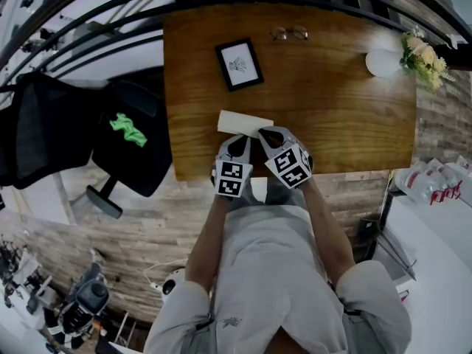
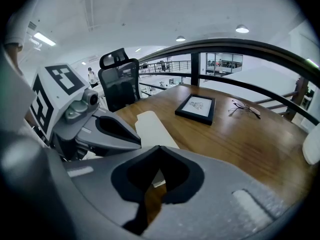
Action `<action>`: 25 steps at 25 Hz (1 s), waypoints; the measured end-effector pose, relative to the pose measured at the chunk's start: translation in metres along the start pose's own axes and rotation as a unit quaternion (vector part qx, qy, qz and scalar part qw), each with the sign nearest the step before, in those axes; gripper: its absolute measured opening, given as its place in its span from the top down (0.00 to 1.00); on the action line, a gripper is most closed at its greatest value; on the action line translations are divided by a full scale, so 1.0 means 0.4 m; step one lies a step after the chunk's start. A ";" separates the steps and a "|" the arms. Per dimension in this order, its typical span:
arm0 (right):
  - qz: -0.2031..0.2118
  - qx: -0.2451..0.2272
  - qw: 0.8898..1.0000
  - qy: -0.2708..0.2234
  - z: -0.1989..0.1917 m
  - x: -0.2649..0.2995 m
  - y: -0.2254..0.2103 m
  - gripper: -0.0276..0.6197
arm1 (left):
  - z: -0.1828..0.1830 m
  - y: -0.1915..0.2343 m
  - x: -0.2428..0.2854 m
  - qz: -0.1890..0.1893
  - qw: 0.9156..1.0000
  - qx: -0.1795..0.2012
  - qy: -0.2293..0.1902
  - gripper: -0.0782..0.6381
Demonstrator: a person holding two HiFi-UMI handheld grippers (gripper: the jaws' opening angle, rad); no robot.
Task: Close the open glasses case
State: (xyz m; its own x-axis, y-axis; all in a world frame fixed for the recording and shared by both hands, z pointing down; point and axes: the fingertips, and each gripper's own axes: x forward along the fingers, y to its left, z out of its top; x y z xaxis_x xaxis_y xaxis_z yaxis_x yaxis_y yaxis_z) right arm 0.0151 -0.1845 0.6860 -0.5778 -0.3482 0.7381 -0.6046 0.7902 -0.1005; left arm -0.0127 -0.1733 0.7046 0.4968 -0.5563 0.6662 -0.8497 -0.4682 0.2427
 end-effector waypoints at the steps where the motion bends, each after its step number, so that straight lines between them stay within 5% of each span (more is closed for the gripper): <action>1: 0.000 0.000 1.000 0.001 -0.002 0.001 0.002 0.95 | -0.003 0.000 0.000 0.000 1.000 0.000 0.001 0.86; 25: -0.009 0.012 1.000 0.010 -0.026 0.017 0.021 0.95 | -0.046 0.004 0.012 -0.014 0.998 0.019 0.050 0.86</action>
State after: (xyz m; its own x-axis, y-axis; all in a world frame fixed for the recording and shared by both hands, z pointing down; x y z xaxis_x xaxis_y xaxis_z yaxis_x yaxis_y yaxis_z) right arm 0.0118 -0.1749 0.6972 -0.5569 -0.3517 0.7524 -0.6279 0.7713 -0.1042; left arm -0.0150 -0.1639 0.7212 0.4995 -0.4723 0.7263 -0.8272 -0.5091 0.2378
